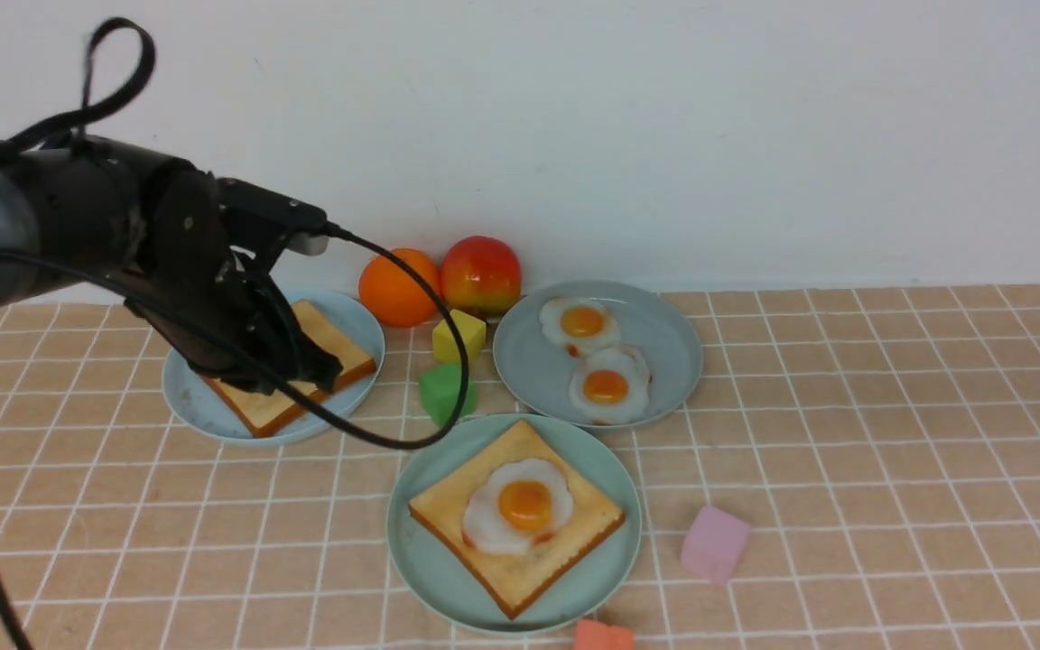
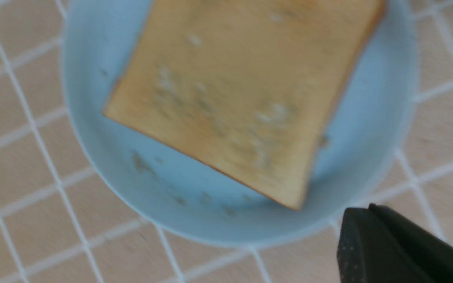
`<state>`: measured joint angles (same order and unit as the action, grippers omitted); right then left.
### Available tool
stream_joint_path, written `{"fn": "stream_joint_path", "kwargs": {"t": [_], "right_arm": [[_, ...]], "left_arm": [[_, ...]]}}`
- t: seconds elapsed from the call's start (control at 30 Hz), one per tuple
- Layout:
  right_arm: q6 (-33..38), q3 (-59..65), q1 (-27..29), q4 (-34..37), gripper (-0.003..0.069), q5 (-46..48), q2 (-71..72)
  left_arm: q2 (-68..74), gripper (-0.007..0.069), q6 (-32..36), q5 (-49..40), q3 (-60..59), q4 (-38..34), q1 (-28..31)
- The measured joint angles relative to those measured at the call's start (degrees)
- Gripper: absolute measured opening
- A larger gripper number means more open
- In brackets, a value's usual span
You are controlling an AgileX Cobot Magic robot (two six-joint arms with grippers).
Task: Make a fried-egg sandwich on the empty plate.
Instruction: Use the left arm to grab a slice of bread, then use the left arm to place a slice of bread on the fried egg in the middle
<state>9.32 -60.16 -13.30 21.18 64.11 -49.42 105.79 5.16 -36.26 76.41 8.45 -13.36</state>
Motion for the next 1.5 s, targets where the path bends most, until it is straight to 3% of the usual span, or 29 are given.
{"fn": "stream_joint_path", "kwargs": {"t": [0.13,0.27,0.37,0.47,0.77,0.93,1.0,1.07,1.27,1.4,1.5], "right_arm": [[0.0,3.06,0.0,-0.22,0.0,-0.49,2.66],[0.0,4.28,0.0,-0.22,0.0,-1.5,3.59],[0.0,4.33,0.0,-0.16,0.0,-1.76,3.59],[0.0,4.33,0.0,-0.04,0.0001,-1.81,3.59],[0.0,4.33,0.0,0.81,0.0008,-1.44,3.59],[0.0,4.33,0.0,0.91,0.0013,-1.32,3.59],[0.0,4.33,0.0,0.91,0.0015,-1.26,3.59],[0.0,4.33,0.0,0.91,0.0016,-1.2,3.59],[0.85,4.33,0.0,0.91,0.0022,-1.13,3.59],[0.97,4.33,0.0,0.63,0.0022,-1.02,3.66],[0.97,4.33,0.0,0.09,0.0022,-0.45,4.42]], "left_arm": [[2.21,0.0121,0.42,1.36,0.73,3.44,0.12],[5.3,0.0299,0.54,2.58,0.73,6.5,0.12],[7.39,0.0365,0.54,4.25,0.73,6.96,0.12],[9.0,0.0384,0.54,5.89,0.73,7.81,0.12],[11.14,0.0335,0.54,7.64,1.17,10.62,0.12],[11.77,0.0208,0.46,7.59,1.47,11.2,0.12],[11.5,0.0108,-0.75,7.06,1.91,10.92,0.07],[10.98,0.0061,-1.65,6.46,2.04,10.6,0.07],[2.09,0.0049,-3.74,1.49,1.98,9.87,-1.21],[-4.51,0.0049,-5.53,-2.45,1.76,7.51,-5.79],[-10.01,0.0048,-7.94,-3.66,-1.8,5.96,-14.98]]}}
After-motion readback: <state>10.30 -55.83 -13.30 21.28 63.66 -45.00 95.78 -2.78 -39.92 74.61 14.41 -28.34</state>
